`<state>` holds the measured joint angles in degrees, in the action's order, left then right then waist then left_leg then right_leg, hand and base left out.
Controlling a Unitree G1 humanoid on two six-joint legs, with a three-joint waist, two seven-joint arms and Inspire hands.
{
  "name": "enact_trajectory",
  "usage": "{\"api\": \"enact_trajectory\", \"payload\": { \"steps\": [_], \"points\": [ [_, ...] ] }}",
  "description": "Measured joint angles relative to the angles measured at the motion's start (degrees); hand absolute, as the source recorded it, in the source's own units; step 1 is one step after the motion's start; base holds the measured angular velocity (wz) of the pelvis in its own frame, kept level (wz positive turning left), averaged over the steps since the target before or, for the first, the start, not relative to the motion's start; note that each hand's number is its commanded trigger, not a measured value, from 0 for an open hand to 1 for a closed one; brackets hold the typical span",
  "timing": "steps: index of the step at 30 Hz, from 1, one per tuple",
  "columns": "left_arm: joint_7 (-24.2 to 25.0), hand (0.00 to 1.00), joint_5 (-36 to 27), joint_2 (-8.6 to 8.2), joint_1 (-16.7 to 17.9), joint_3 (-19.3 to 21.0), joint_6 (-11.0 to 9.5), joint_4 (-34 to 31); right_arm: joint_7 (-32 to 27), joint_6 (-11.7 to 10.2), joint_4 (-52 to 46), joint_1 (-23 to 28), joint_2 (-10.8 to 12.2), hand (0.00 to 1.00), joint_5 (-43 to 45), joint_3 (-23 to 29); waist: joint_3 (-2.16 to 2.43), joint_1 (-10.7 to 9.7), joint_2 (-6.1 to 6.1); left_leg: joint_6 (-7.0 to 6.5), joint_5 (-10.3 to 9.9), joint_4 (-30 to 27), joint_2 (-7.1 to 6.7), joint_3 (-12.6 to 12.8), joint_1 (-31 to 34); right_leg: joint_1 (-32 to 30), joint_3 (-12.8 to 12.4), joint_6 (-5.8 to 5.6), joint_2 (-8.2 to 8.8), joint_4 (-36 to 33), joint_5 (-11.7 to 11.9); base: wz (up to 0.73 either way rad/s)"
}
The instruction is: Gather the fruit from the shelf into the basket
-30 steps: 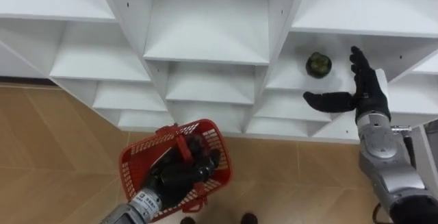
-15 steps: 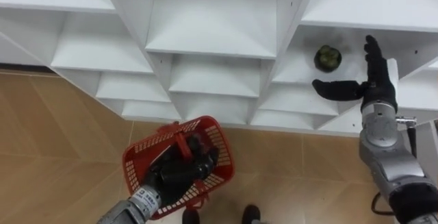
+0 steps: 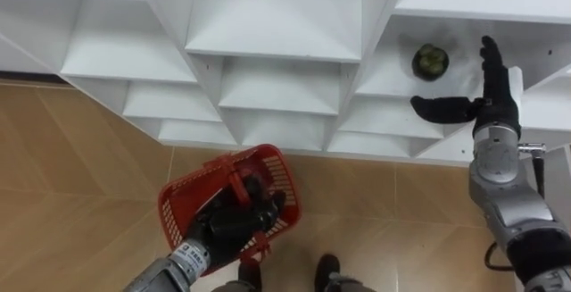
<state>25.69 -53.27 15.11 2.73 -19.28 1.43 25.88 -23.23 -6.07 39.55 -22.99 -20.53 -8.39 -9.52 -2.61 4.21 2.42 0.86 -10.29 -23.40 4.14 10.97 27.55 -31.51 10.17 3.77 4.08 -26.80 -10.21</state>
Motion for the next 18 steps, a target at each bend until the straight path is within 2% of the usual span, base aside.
{"api": "enact_trajectory", "payload": {
  "steps": [15,18],
  "points": [
    [-0.48,1.00,0.00,-0.41,-0.70,-0.18,0.66,0.00,-0.30,1.29,0.54,-1.85,-0.21,0.00,0.00,-0.55,0.01,0.72,0.00,0.01,0.06,0.03,0.01,-0.05,0.84,-0.95,0.04,0.07,-0.02,0.07,0.05,0.00],
    [-0.53,1.00,0.00,-0.40,-0.79,-0.16,0.66,-0.01,-0.56,2.22,0.54,-2.18,-0.33,0.00,0.05,-0.55,0.02,0.73,0.01,0.01,0.06,0.04,0.01,-0.07,0.89,-0.95,0.13,0.07,0.01,0.03,0.05,0.00]
  ]
}}
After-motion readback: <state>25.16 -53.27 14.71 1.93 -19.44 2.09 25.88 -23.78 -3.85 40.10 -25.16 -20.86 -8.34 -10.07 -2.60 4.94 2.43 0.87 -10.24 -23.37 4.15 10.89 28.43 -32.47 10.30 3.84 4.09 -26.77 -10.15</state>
